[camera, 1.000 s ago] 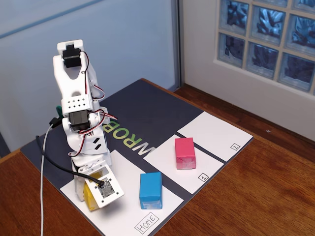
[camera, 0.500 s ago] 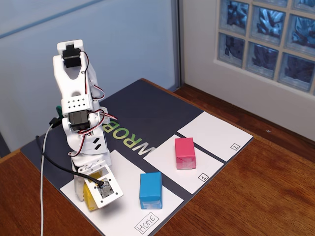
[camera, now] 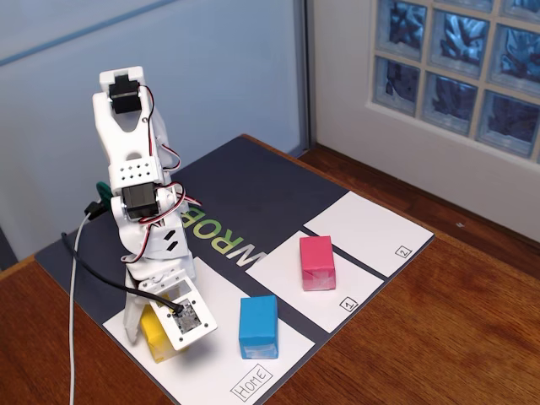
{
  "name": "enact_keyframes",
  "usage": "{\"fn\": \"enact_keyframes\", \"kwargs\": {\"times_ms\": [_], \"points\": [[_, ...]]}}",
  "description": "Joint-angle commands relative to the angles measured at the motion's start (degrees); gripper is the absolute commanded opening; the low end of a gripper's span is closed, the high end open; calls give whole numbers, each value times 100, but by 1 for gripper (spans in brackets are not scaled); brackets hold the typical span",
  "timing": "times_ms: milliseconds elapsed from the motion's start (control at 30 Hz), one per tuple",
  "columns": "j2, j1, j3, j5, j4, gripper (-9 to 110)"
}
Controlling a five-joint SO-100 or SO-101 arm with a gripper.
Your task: Move box yellow to home
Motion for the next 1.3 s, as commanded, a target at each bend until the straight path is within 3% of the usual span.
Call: {"fn": "enact_keyframes", "kwargs": {"times_ms": [0,600,1067,1267], "points": [[475,-88,-18,26,26,37],[2610,-141,9,-264,501,31],[5238,-1600,1099,-466,1178,0],[6539,-2285,1793,-360,1916,-1]]}}
